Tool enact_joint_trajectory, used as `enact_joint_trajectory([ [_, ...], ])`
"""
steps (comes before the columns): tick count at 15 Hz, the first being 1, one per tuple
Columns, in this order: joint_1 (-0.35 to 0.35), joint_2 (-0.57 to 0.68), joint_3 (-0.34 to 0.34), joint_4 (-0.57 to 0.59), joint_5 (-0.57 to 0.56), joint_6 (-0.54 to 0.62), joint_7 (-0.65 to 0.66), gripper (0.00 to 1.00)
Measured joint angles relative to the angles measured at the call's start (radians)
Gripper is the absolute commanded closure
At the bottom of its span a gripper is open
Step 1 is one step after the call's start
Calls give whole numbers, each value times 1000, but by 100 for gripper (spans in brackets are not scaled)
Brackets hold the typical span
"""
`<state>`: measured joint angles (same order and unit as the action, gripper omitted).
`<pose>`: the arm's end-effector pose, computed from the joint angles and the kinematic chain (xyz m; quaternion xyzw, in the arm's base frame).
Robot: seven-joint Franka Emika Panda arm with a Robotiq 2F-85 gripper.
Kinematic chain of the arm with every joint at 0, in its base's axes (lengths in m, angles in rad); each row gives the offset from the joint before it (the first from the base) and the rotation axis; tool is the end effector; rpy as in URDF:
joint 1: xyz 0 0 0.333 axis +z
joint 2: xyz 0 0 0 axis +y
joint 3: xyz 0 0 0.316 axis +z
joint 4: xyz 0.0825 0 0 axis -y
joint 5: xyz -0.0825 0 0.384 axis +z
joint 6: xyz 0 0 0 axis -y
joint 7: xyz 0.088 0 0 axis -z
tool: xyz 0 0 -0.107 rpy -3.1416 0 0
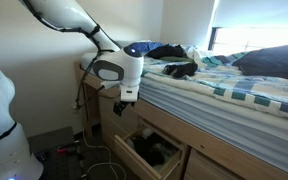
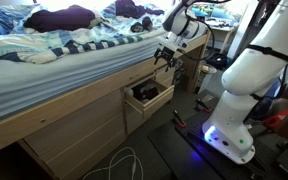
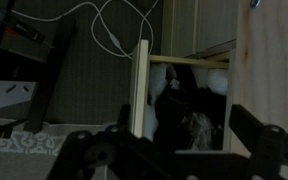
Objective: Put the socks one at a time in the open drawer
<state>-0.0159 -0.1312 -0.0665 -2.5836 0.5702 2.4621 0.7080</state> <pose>0.4357 -0.0362 0.3068 -0.8012 0.5701 0.0526 0.1742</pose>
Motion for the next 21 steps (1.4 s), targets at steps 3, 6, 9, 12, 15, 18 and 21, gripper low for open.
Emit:
enact_joint_trajectory([
  [3,-1,-129,25,-24,-18,-46,16,0],
  [6,-1,-235,52,-20,-26,-111,47,0],
  [9,-1,-293,69,22,-26,-185,87,0],
  [12,-2,-306,74,97,-31,-225,126,0],
  [15,-5,-297,74,179,-34,-235,172,0],
  [18,-11,-262,74,268,-34,-235,203,0],
  [21,-19,-194,70,372,-38,-235,205,0],
])
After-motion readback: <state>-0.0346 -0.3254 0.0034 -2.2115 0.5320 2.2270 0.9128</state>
